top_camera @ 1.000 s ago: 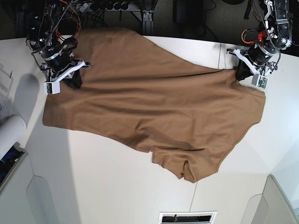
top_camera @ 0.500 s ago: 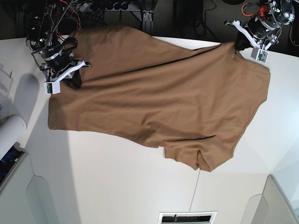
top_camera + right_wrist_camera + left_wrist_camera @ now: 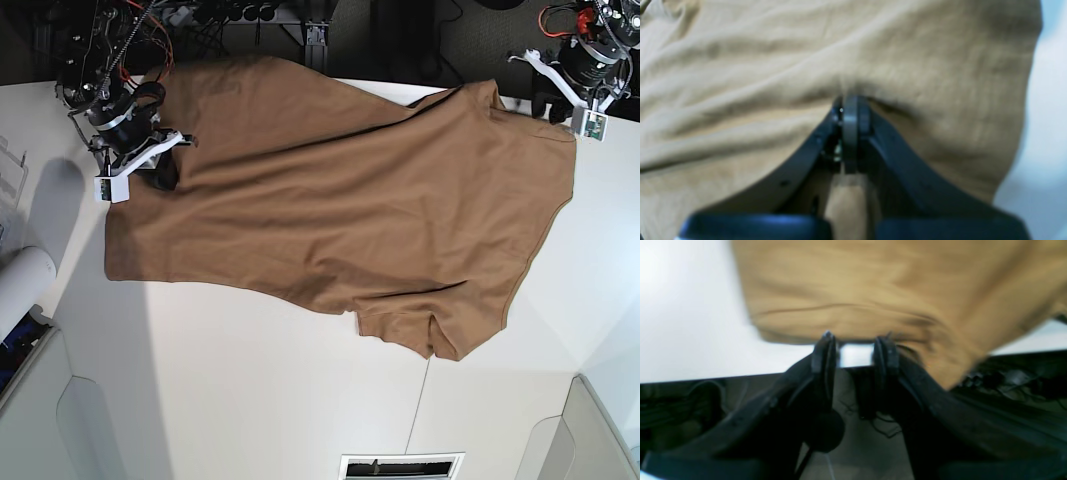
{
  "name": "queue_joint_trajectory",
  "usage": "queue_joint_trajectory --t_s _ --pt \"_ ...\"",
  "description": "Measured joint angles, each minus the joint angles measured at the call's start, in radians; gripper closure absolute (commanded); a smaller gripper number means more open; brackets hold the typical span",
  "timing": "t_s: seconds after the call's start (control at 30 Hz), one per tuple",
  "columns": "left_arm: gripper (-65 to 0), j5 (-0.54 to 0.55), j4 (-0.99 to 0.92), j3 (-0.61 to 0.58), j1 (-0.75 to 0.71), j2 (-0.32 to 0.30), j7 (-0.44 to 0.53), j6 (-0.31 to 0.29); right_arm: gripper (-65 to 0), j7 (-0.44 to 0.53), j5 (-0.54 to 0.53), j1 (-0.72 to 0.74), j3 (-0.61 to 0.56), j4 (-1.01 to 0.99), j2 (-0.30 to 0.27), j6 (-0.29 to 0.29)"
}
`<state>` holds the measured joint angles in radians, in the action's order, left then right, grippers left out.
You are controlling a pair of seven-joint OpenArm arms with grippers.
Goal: Layout the t-shirt on the table in an organized manner, then fold the t-shirt properly
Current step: 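Regrasp the shirt with both grippers and pull it taut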
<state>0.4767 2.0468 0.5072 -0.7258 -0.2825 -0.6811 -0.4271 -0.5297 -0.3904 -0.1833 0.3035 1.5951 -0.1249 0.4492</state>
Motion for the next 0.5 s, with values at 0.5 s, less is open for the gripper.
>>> queue_joint_trajectory --t_s 0.5 --pt "-22.4 -0.023 -0.086 0.075 0.003 -0.006 0.064 -0.038 0.0 -0.014 -0.047 0.082 -0.020 -0.001 0.028 0.068"
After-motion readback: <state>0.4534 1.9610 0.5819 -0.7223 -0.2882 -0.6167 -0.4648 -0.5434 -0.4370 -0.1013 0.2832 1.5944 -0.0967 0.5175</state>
